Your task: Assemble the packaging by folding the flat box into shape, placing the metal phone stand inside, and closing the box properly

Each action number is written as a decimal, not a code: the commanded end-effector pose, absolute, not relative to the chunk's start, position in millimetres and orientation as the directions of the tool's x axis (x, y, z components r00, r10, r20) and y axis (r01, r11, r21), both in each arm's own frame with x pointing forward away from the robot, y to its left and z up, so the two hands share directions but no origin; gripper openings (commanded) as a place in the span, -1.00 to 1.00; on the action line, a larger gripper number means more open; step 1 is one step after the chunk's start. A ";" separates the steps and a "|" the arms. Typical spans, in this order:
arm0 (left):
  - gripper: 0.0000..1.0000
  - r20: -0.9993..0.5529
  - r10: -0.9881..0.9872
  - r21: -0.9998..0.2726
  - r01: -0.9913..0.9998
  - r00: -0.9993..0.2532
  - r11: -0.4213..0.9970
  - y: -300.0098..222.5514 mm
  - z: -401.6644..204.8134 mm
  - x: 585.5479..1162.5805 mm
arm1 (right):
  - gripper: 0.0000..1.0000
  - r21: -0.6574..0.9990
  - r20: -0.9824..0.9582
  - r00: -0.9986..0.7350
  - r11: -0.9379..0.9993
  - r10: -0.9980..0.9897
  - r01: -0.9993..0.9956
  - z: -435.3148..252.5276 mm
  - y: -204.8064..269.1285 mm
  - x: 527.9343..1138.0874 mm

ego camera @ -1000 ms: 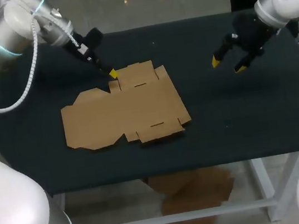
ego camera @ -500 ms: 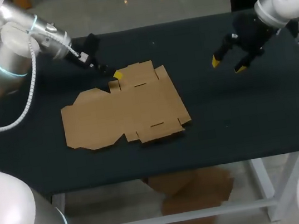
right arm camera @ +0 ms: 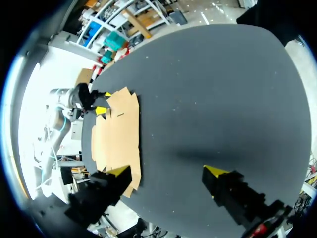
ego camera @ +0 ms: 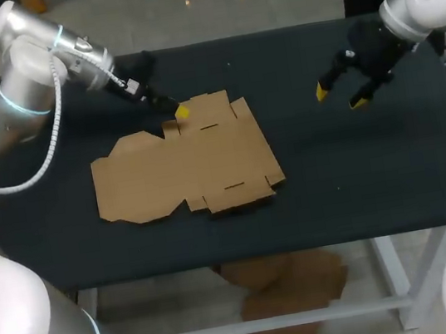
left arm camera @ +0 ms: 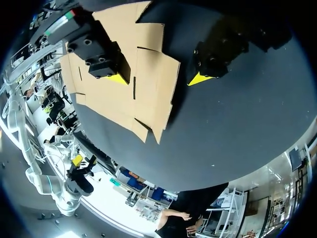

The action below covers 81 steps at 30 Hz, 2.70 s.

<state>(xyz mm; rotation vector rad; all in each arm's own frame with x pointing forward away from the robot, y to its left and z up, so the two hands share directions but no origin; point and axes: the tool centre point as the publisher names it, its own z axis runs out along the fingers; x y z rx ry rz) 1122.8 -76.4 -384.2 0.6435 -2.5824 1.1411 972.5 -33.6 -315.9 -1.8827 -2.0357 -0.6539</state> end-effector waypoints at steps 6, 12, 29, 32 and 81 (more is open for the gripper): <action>-1.00 0.397 -0.265 -0.620 -0.469 -0.879 0.629 -83.1 -392.1 1136.5 | 1.00 0.129 0.504 -0.103 0.043 0.857 0.991 -315.8 -33.7 972.6; -1.00 0.380 -0.190 -0.610 -0.400 -0.905 0.684 -87.0 -386.6 1139.9 | 1.00 0.129 0.504 -0.103 0.043 0.857 0.991 -315.8 -33.7 972.6; -1.00 0.344 0.174 -0.440 0.005 -0.923 0.898 -139.4 -356.0 1150.3 | 1.00 0.129 0.504 -0.103 0.043 0.857 0.991 -315.8 -33.7 972.6; -1.00 0.339 0.230 -0.398 0.082 -0.912 0.914 -150.2 -356.1 1147.9 | 1.00 0.129 0.504 -0.103 0.043 0.857 0.991 -315.8 -33.7 972.6; 1.00 0.170 -0.258 -0.638 -0.306 -0.951 0.707 -87.3 -317.3 1114.3 | 1.00 0.129 0.504 -0.103 0.043 0.857 0.991 -315.8 -33.7 972.6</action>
